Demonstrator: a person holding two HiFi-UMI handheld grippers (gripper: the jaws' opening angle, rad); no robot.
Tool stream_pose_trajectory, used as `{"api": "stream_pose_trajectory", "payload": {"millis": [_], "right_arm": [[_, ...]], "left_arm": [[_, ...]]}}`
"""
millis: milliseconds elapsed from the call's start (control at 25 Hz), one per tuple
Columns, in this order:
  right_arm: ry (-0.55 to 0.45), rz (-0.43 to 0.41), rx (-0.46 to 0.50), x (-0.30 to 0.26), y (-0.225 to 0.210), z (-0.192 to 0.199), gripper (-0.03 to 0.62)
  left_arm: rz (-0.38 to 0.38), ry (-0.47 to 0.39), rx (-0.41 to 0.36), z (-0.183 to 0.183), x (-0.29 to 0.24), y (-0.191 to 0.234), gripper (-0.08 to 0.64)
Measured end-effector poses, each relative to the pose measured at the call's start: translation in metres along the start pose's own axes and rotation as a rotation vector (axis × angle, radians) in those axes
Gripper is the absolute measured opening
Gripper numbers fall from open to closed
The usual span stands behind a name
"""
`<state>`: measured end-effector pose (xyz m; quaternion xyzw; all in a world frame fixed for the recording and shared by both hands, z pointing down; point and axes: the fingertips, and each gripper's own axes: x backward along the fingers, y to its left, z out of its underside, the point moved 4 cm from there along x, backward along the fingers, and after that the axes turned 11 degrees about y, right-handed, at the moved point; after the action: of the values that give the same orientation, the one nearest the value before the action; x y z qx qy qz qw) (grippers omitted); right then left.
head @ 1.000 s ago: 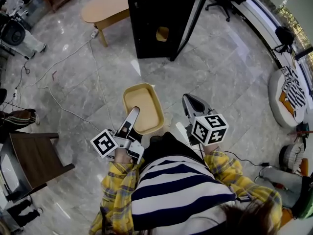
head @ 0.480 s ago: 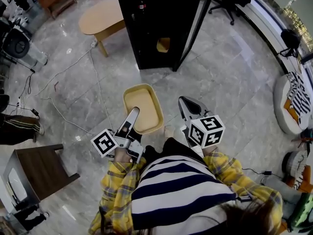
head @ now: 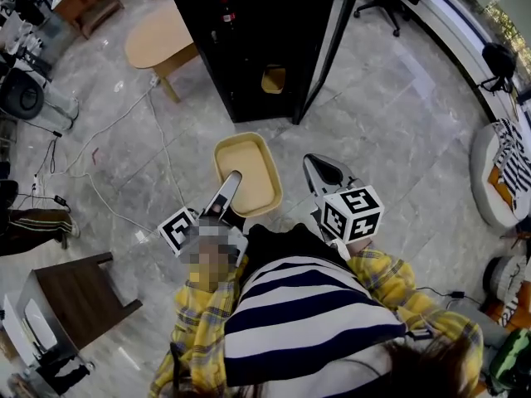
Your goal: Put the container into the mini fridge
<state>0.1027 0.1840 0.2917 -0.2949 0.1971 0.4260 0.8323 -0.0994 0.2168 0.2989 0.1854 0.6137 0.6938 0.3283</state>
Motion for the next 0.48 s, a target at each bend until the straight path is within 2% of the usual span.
{"api": "stream_pose_trajectory", "payload": {"millis": [200,480], "right_arm": [[0.009,0.001,-0.007,-0.009,-0.012,-0.006,0.026],[0.009,0.033,-0.002,-0.032,-0.032,-0.023,0.026]], "left_arm": [[-0.02,0.013,0.009,-0.011,-0.019,0.005,0.229],[-0.009,0.028,0.004,-0.049,-0.057,0.018,0.229]]}}
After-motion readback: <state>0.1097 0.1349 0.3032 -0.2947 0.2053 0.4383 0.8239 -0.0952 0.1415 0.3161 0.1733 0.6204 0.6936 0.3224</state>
